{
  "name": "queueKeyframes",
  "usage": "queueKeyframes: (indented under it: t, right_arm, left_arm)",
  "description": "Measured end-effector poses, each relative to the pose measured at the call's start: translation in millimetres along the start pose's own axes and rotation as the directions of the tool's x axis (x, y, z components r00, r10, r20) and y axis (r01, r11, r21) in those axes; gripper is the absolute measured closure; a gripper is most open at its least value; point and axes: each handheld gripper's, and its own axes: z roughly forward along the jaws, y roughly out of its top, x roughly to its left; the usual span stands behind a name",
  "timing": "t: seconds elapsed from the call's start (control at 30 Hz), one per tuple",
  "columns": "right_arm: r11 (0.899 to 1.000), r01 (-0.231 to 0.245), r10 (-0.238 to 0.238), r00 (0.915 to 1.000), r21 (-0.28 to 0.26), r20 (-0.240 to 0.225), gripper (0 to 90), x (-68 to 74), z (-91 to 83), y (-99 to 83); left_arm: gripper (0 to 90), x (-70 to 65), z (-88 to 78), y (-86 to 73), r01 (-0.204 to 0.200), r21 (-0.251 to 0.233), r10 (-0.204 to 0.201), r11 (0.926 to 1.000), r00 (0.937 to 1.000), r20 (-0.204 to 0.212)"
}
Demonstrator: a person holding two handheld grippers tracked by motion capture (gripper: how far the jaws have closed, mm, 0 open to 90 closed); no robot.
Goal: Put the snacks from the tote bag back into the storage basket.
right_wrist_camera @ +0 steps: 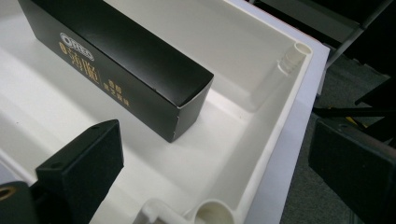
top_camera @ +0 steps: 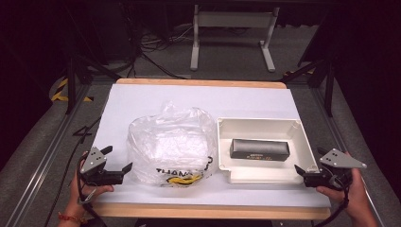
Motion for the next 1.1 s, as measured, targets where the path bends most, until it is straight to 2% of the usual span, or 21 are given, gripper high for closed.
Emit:
queueKeyframes:
  t: [0.17,0.37,0.57,0.77,0.97,1.03,1.1]
  right_arm:
    - [1.000,-0.014,0.014,0.9999,0.010,-0.003,3.8,1.2,3.3,-11.2]
    - [1.000,0.003,-0.003,1.0000,0.023,0.003,3.5,3.4,7.1,-17.0]
    - [0.999,-0.051,0.051,0.9985,0.005,0.018,3.5,4.7,7.2,-26.7]
    - [0.992,-0.119,0.120,0.9923,-0.033,0.029,3.4,3.9,8.1,-34.4]
    - [0.989,-0.140,0.141,0.9899,-0.053,0.014,3.5,5.9,11.7,-42.7]
    - [0.987,-0.145,0.147,0.9888,-0.075,0.023,3.5,6.5,11.9,-45.0]
    - [0.986,-0.150,0.153,0.9878,-0.071,0.031,3.5,7.0,13.0,-47.2]
  left_arm:
    - [4.4,0.5,-0.4,-0.3,0.004,-0.002,-0.004,1.0000,1.0000,-0.002]
    - [4.4,0.8,-0.2,-0.7,-0.001,0.000,0.001,1.0000,1.0000,-0.006]
    - [4.4,1.2,0.2,-1.2,-0.001,0.001,0.001,1.0000,1.0000,0.000]
    - [4.4,1.0,-0.5,-0.9,-0.002,-0.005,0.002,1.0000,1.0000,0.000]
    - [4.4,2.5,-0.3,-2.1,0.007,-0.003,-0.007,1.0000,1.0000,0.001]
    - [4.3,2.8,0.3,-2.0,0.014,-0.008,-0.014,0.9999,0.9999,0.003]
    - [4.4,2.7,0.8,-2.0,0.015,-0.003,-0.015,0.9999,0.9999,0.003]
